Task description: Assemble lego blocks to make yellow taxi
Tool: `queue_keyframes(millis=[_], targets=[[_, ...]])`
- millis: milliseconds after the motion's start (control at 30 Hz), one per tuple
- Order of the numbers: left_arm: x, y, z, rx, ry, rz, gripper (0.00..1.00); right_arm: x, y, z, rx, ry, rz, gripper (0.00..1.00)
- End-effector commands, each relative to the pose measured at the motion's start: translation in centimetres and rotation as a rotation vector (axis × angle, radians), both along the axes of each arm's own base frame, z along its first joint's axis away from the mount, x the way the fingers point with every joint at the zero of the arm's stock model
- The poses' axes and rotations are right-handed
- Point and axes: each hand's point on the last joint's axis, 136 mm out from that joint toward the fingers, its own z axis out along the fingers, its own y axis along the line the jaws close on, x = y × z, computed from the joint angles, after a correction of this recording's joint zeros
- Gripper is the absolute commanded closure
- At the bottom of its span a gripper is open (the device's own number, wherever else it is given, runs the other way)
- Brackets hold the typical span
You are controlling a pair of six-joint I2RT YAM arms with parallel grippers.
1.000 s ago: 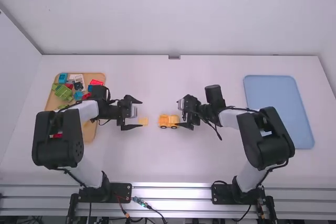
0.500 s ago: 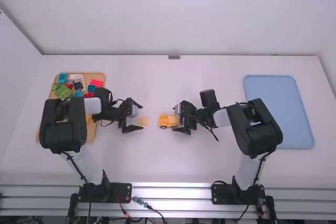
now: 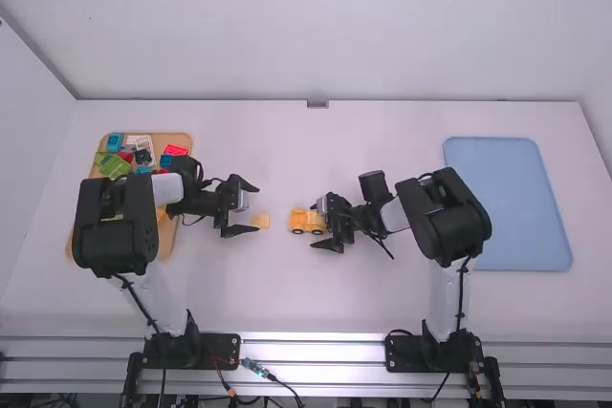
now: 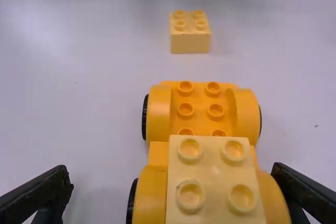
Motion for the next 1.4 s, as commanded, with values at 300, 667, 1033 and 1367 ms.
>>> queue_keyframes(millis=[300, 667, 1033, 1367], targets=[[-1.8, -0.5, -1.3, -0.026, 0.062, 0.002, 0.01, 0.8, 0.2, -0.3, 0.003, 0.031, -0.015, 0.1], [-1.8, -0.5, -1.6, -0.013, 0.103, 0.019, 0.01, 1.1, -1.0, 0.4, -0.022, -0.006, -0.083, 0.21], [-1.6, -1.7, -1.6, -0.019, 0.117, 0.013, 0.01, 0.9, -0.8, 0.4, -0.05, -0.025, -0.091, 0.25], [-1.8, -1.7, -2.0, 0.011, 0.127, 0.008, 0.01, 0.9, -0.7, 0.6, -0.04, -0.034, -0.084, 0.29]])
